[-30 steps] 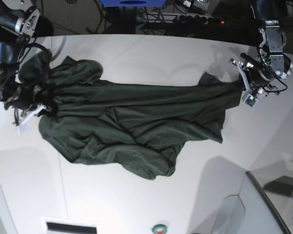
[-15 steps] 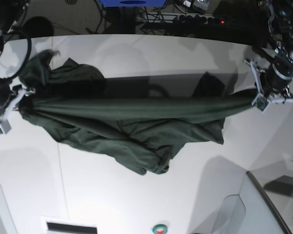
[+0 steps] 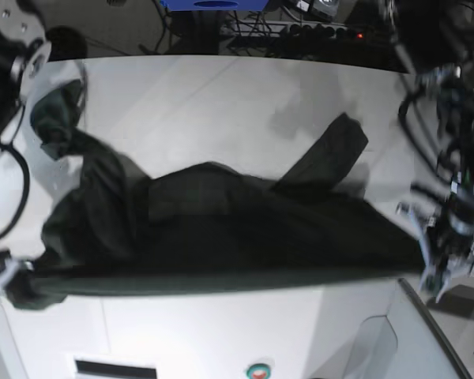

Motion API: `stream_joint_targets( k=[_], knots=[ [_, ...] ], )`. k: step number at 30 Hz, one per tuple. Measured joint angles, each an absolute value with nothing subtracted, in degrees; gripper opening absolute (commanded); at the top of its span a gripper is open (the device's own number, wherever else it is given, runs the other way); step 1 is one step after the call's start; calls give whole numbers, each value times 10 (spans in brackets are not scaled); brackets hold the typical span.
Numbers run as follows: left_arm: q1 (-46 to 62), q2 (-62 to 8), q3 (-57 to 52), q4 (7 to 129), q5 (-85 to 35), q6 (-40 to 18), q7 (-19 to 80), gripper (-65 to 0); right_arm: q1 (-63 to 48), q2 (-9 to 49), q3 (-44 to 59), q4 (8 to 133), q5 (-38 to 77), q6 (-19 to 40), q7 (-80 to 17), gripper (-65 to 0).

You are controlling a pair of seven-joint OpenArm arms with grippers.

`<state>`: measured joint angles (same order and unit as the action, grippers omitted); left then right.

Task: Layout the t-shirt on the table in an organized manner, then fold the t-shirt properly
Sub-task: 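Lift the shirt with both grippers and lay it flatter on the table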

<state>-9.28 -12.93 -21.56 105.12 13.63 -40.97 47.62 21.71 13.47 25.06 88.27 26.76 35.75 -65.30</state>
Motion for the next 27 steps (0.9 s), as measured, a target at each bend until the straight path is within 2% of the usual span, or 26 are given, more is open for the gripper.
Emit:
stream_joint_targets(
  k=[2, 4, 5, 6, 7, 10, 13, 15, 20, 23, 27],
  knots=[
    [-169, -106, -196, 993, 136, -390, 473, -650, 275, 131, 204, 782, 232, 356, -578, -489],
    [-239, -91, -167, 906, 143, -319, 452, -650, 329, 130, 163, 686, 192, 357, -483, -273],
    [-271, -86, -158, 849, 138, -288, 425, -615, 353, 129, 147, 639, 167, 355, -438, -149],
    [-291, -83, -153, 803, 132, -265, 387, -522, 372, 129, 134, 602, 148, 354, -414, -42],
    [-301, -79, -152, 768, 134, -248, 353, -453, 385, 130, 128, 575, 139, 353, -412, 0],
    [-303, -78, -153, 708, 138, -203, 315, -334, 392, 133, 128, 556, 137, 354, -414, 0],
    [-281, -77, -152, 707, 137, -224, 304, -273, 346, 154, 128, 615, 137, 355, -411, -78],
    [-262, -74, -154, 730, 109, -229, 302, -268, 300, 161, 129, 672, 133, 354, -417, -117],
    [-145, -92, -174, 846, 51, -230, 289, -268, 173, 152, 154, 804, 136, 356, -463, -120],
    [-41, -100, -197, 879, 63, -223, 308, -273, 110, 157, 159, 821, 110, 351, -467, -120],
    [74, -84, -219, 913, 44, -244, 302, -275, 34, 149, 161, 817, 31, 352, -474, -120]
  ],
)
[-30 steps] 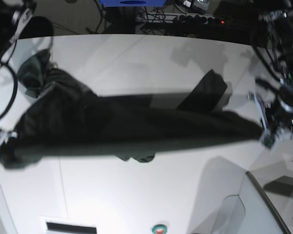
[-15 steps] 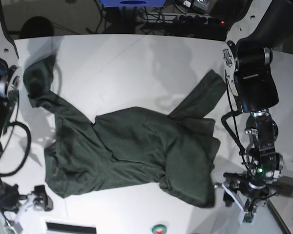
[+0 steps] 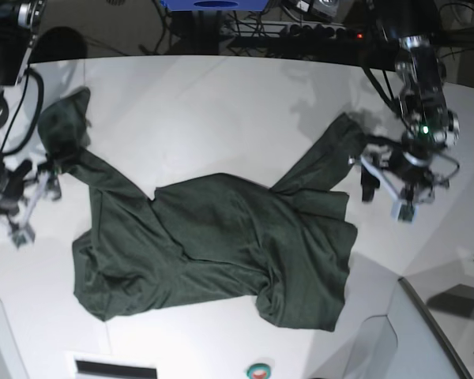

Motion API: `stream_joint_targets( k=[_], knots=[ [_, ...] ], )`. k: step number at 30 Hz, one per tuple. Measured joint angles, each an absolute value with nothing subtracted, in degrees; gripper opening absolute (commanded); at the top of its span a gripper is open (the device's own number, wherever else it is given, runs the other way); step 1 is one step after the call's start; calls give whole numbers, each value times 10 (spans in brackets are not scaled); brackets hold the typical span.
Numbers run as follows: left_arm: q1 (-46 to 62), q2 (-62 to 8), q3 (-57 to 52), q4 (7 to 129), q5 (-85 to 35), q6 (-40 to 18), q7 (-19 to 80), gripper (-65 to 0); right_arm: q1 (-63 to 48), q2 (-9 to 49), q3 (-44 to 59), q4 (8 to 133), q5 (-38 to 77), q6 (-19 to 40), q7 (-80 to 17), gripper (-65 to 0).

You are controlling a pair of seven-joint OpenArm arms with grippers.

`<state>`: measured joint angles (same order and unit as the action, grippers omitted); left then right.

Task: Layout the t-shirt on the table in an organized manner, then fold the t-shirt properly
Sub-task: 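Lift the shirt with both grippers and lay it flatter on the table, then pull the shirt's hem outward with the right gripper and release it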

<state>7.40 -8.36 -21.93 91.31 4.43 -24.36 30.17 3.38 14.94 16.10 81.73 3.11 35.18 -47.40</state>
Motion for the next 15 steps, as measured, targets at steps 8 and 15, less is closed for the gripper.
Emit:
stream_joint_targets(
  k=[8, 15],
  knots=[
    [206, -89, -272, 944, 11, -237, 300, -497, -26, 91, 242, 817, -54, 352, -444, -119],
    [231, -96, -309, 945, -90, -230, 297, -650, -43, 59, 244, 814, -50, 354, -441, -81]
  ],
)
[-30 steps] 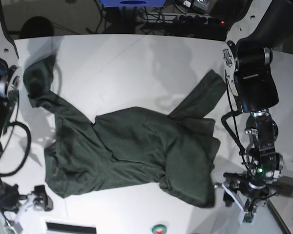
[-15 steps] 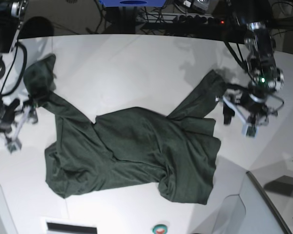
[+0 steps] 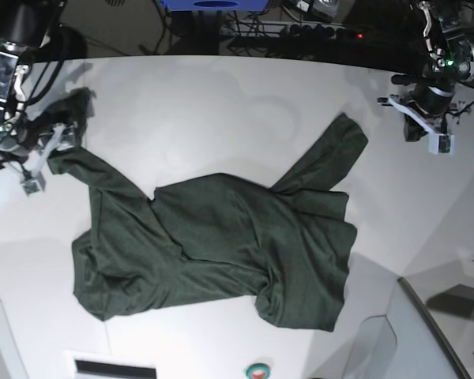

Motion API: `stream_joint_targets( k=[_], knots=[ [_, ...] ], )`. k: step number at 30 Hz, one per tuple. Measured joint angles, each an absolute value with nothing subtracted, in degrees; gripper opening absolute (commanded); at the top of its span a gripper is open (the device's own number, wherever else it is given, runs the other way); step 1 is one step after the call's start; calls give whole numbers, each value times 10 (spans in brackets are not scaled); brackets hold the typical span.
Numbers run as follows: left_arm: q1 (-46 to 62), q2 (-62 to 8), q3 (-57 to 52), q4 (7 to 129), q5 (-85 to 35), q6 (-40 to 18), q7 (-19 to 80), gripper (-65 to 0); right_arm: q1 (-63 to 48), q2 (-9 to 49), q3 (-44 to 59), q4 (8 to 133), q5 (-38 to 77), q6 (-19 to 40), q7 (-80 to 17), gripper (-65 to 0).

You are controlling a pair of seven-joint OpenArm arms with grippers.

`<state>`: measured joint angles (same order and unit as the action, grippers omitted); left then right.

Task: Layout the t-shirt on the table in an organized manner, then fold the t-shirt properly
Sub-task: 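Pull the shirt's hem outward with the right gripper and release it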

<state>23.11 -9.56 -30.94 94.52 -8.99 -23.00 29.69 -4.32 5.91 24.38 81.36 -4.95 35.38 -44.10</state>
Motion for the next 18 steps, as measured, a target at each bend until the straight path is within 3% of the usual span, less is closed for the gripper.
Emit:
stream_joint_targets(
  k=[4, 6, 7, 10, 11, 13, 15, 18],
  knots=[
    [236, -91, -305, 946, -82, -236, 298, -650, -42, 58, 243, 769, -52, 354, -437, -90],
    [237, -90, -306, 947, -83, -236, 297, -650, -42, 63, 246, 749, -39, 354, -430, -162],
    [240, -90, -307, 948, -83, -236, 294, -650, -39, 64, 246, 744, -35, 354, -430, -246],
    [246, -93, -310, 948, -82, -235, 296, -650, -35, 59, 246, 738, -36, 356, -421, -588],
    [247, -94, -310, 948, -82, -235, 296, -650, -35, 58, 246, 739, -39, 356, -420, -650],
    [246, -95, -310, 947, -83, -236, 295, -650, -38, 60, 246, 750, -44, 356, -434, -618],
    [245, -95, -310, 947, -83, -236, 295, -650, -46, 58, 246, 782, -58, 358, -450, -650],
    [246, -96, -309, 947, -82, -236, 296, -650, -30, 58, 245, 817, -52, 357, -481, -647]
  ],
)
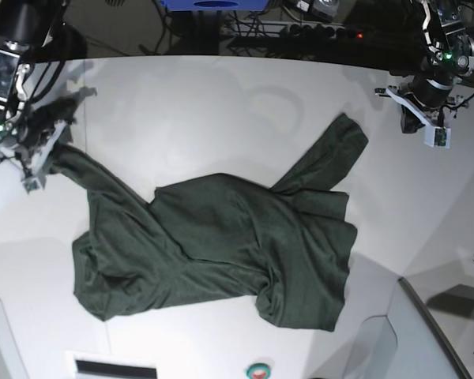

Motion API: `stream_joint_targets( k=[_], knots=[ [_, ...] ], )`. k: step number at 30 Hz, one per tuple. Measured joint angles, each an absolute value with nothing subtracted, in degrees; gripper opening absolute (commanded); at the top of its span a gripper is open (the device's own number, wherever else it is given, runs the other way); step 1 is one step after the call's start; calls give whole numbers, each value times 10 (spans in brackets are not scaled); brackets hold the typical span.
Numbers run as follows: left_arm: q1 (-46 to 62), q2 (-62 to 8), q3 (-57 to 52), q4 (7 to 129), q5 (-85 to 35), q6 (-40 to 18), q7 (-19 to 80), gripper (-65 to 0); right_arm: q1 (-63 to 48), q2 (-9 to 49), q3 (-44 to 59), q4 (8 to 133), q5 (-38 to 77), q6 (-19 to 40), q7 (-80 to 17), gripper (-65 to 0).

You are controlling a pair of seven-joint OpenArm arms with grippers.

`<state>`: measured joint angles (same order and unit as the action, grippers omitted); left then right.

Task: Layout the t-shirt on the table in an organized manner, then fold the t-shirt properly
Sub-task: 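Pull the shirt's hem outward with the right gripper and release it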

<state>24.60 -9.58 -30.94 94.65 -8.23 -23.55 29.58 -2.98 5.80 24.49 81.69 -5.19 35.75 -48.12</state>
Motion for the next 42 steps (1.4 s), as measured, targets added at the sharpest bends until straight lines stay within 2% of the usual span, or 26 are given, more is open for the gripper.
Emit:
stream_joint_targets(
  k=[2, 6, 10, 11, 12, 15, 17, 18, 19, 21, 26, 31, 35, 42],
  knots=[
    [246, -96, -309, 947, -82, -236, 296, -650, 19, 64, 220, 816, -61, 356, -513, -647],
    [244, -96, -305, 947, -82, -236, 296, -650, 159, 72, 131, 771, -52, 353, -517, -648],
    [239, -95, -304, 948, -82, -236, 296, -650, 340, 62, 51, 641, -50, 358, -443, -627],
    [240, -95, -304, 948, -83, -236, 296, -650, 376, 51, 49, 627, -46, 357, -417, -594],
    [240, -95, -304, 948, -83, -236, 296, -650, 409, 39, 50, 628, -43, 353, -399, -533],
    [241, -95, -304, 948, -82, -236, 298, -650, 450, 15, 45, 683, -19, 353, -380, -300],
    [242, -95, -305, 948, -82, -236, 298, -650, 447, 14, 41, 709, -21, 352, -383, -120],
    [243, -95, -305, 948, -83, -236, 297, -650, 440, 18, 41, 713, -27, 354, -401, -56],
    [244, -95, -305, 948, -82, -236, 298, -650, 429, 23, 42, 716, -32, 354, -422, -29],
    [245, -93, -305, 948, -83, -236, 297, -650, 399, 36, 48, 721, -33, 354, -441, -45],
    [239, -95, -305, 948, -83, -236, 297, -650, 285, 60, 80, 743, -28, 354, -442, -134],
    [236, -94, -304, 946, -82, -236, 298, -650, 191, 56, 199, 746, -34, 354, -443, -138],
    [232, -94, -303, 945, -82, -236, 296, -650, 194, 63, 245, 618, -36, 350, -397, -138],
    [224, -93, -298, 945, -83, -236, 297, -650, 271, 65, 243, 412, -27, 350, -274, -140]
  ],
)
